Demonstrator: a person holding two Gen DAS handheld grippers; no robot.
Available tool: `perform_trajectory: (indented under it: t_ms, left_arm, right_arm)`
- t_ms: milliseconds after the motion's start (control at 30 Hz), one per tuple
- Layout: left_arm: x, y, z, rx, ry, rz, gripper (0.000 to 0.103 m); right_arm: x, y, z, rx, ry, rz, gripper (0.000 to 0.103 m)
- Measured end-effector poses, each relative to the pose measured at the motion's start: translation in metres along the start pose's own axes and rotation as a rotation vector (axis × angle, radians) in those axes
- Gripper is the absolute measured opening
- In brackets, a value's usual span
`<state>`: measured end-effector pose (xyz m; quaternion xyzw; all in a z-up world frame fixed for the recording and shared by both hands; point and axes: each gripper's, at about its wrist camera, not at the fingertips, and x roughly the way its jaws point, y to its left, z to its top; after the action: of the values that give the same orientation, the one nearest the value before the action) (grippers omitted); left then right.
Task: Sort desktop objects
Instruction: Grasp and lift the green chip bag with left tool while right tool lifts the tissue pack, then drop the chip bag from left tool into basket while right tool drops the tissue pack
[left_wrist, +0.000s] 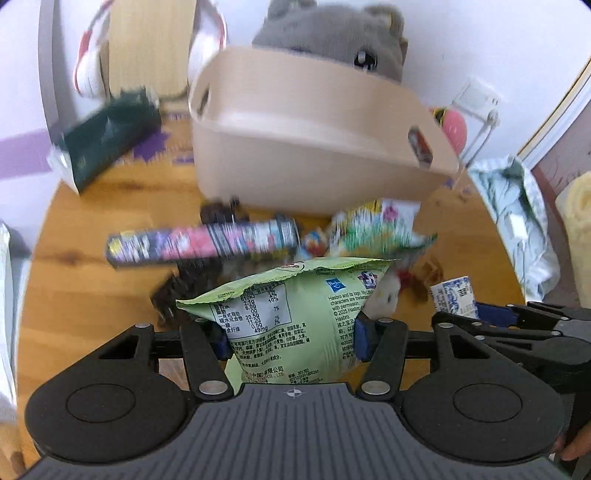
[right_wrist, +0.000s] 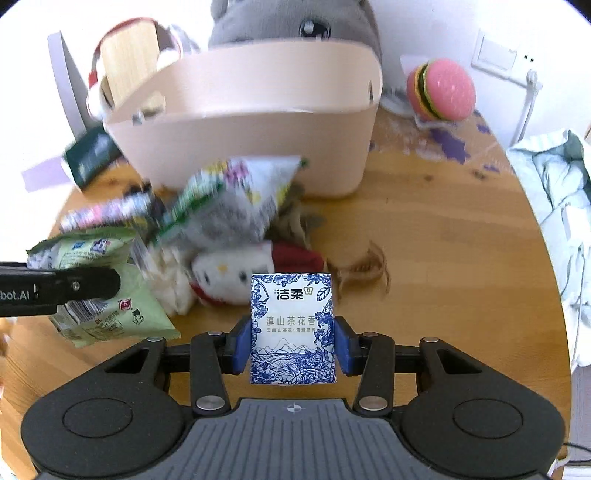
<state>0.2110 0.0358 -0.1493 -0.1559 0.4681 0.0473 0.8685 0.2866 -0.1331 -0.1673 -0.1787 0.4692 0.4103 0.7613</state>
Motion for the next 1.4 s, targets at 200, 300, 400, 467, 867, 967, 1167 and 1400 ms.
perform_trajectory:
  t_ms: [200, 300, 400, 467, 867, 967, 1167, 1400]
  left_arm:
    - [-0.029, 0.004, 0.041, 0.029, -0.109, -0.004, 0.058]
    - [-0.041, 0.003, 0.062, 0.043, -0.161, -0.01, 0.058]
    - [-0.049, -0.001, 0.083, 0.063, -0.208, -0.009, 0.058]
    - [-0.052, -0.004, 0.095, 0.08, -0.233, -0.009, 0.058]
    - [-0.019, -0.023, 0.147, 0.2, -0.279, 0.019, 0.058]
    - [-0.001, -0.025, 0.159, 0.209, -0.265, 0.014, 0.058]
    - [0.045, -0.026, 0.173, 0.222, -0.211, 0.045, 0.058]
    - [0.089, -0.024, 0.177, 0.24, -0.104, 0.089, 0.058]
  right_arm:
    - [-0.028, 0.002, 0.039, -0.011, -0.118, 0.038, 0.042]
    - [-0.04, 0.004, 0.06, -0.029, -0.186, 0.049, 0.042]
    - [-0.048, 0.006, 0.081, -0.051, -0.256, 0.062, 0.042]
    - [-0.052, 0.006, 0.092, -0.056, -0.281, 0.063, 0.042]
    - [-0.056, 0.013, 0.151, -0.087, -0.381, 0.041, 0.042]
    - [-0.048, 0.014, 0.165, -0.106, -0.375, 0.029, 0.042]
    - [-0.02, 0.012, 0.19, -0.11, -0.335, 0.0, 0.042]
    - [0.022, 0.012, 0.199, -0.129, -0.24, -0.041, 0.042]
